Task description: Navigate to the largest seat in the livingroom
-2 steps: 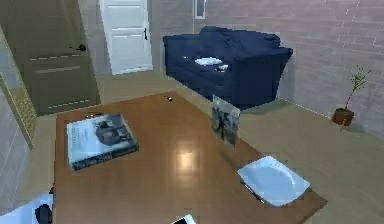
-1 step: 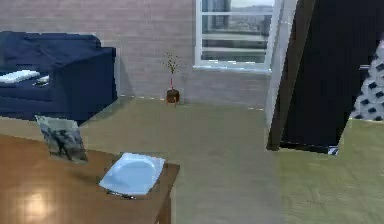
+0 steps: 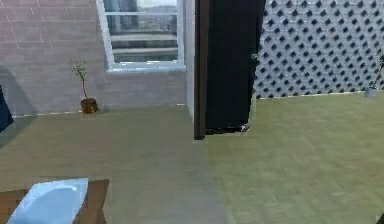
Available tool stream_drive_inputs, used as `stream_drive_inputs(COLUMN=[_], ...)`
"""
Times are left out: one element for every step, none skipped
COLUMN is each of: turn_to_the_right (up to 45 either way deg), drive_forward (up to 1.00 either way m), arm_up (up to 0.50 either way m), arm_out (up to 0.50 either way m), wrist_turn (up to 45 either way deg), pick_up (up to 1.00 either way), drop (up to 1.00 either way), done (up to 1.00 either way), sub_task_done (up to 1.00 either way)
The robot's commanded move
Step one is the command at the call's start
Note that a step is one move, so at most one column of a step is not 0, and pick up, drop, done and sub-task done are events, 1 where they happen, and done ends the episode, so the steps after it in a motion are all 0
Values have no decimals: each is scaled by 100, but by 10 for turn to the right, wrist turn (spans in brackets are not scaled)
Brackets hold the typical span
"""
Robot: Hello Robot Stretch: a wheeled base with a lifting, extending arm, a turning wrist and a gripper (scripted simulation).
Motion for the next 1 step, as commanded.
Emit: stream_drive_inputs(turn_to_the_right=[30], drive_forward=[0], arm_up=[0], arm_out=[0], wrist_turn=[0], pick_up=[0], drop=[0], done=[0], sub_task_done=[0])
